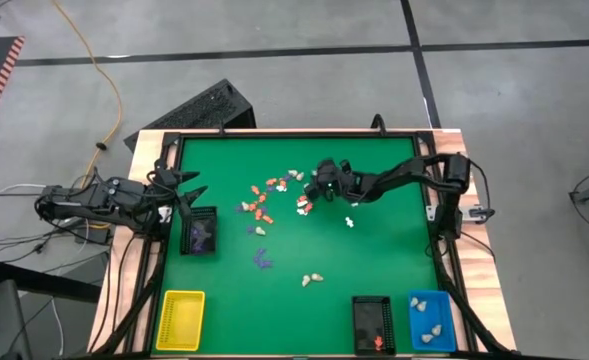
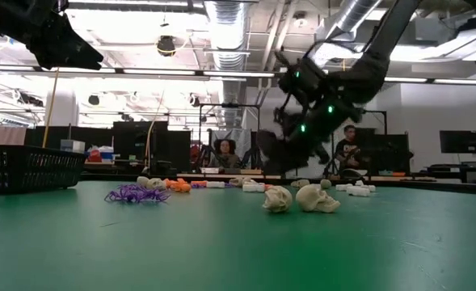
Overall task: Sort Halloween decoration
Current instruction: Put the white skull toy into the blue basket
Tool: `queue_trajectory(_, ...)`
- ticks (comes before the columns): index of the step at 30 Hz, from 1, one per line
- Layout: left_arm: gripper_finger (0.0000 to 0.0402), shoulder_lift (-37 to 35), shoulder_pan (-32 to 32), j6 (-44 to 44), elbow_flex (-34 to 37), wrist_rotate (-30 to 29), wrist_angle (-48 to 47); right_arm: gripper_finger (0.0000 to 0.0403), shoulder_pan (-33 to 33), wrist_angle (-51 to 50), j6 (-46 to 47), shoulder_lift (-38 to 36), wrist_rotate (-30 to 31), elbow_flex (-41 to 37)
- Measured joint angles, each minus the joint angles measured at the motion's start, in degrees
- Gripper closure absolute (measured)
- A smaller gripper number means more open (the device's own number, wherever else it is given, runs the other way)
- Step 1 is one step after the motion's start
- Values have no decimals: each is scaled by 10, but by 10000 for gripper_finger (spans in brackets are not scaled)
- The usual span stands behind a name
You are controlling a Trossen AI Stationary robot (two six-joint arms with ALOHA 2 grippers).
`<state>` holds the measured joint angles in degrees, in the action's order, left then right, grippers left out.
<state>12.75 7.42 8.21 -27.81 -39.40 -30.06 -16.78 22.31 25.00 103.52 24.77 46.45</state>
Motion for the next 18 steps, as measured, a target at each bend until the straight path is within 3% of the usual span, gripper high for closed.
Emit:
queue_trajectory(9,181,0,0,0,0,0,0,314,27,-60,-23,-129,-25,1)
queue_trajectory(13,181,0,0,0,0,0,0,314,70,-155,-22,-201,-44,1)
queue_trajectory(18,181,0,0,0,0,0,0,314,146,-339,47,-296,-87,2)
